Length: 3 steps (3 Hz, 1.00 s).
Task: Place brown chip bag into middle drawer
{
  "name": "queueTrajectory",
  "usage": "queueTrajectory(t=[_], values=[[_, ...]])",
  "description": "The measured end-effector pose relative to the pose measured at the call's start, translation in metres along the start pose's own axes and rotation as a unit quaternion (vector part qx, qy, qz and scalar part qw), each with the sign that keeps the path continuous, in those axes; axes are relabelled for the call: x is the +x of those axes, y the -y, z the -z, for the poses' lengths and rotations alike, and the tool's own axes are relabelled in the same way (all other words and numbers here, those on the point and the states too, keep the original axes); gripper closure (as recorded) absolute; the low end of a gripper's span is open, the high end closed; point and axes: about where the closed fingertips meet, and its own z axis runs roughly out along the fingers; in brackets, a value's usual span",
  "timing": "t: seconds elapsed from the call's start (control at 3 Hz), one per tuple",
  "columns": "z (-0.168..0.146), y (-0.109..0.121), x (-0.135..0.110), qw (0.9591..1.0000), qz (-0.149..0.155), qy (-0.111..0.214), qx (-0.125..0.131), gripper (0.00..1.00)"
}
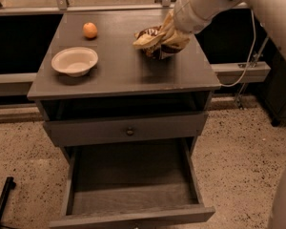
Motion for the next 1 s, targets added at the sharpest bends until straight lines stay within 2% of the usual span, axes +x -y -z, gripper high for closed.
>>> queueTrajectory(t=[0.33, 0.67, 1.0], values=[[0.097, -0.032, -0.017, 0.9952, -0.009, 0.096, -0.018, 1.00], [0.155, -0.071, -0.027, 0.9869, -0.002, 0.158, -0.030, 1.00], [0.212, -0.114, -0.032, 0.9794, 0.009, 0.201, -0.018, 1.00]])
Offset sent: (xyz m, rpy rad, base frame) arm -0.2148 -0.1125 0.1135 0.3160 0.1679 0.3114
